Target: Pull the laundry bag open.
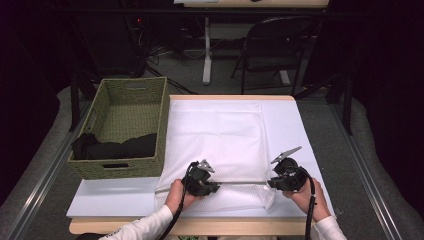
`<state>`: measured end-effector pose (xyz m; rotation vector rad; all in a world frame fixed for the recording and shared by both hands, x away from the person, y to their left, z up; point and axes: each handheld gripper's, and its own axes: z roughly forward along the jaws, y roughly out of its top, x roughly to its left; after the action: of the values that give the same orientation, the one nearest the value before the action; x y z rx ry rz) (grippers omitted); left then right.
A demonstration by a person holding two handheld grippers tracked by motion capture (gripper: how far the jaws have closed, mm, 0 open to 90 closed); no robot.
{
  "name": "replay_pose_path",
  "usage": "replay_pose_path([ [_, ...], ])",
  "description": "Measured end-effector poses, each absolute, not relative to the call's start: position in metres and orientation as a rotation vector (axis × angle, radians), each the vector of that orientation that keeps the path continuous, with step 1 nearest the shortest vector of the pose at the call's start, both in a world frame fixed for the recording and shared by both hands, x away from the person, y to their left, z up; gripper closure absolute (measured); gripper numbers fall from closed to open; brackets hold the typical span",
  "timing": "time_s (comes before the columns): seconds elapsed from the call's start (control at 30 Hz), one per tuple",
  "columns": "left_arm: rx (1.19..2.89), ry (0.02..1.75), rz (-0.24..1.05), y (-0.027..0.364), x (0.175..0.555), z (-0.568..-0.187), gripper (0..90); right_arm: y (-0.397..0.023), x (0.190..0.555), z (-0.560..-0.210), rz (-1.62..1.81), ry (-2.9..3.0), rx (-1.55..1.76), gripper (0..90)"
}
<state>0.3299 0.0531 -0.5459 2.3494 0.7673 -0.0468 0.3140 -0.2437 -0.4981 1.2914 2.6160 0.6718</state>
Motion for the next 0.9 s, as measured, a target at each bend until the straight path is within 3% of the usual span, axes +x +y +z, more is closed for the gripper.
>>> replay_pose_path([
  [0.9, 2.358, 0.843, 0.002, 0.099, 0.325, -0.541, 86.3, -0.243, 0.314, -0.499, 0.647, 2.624, 1.288, 85.1],
])
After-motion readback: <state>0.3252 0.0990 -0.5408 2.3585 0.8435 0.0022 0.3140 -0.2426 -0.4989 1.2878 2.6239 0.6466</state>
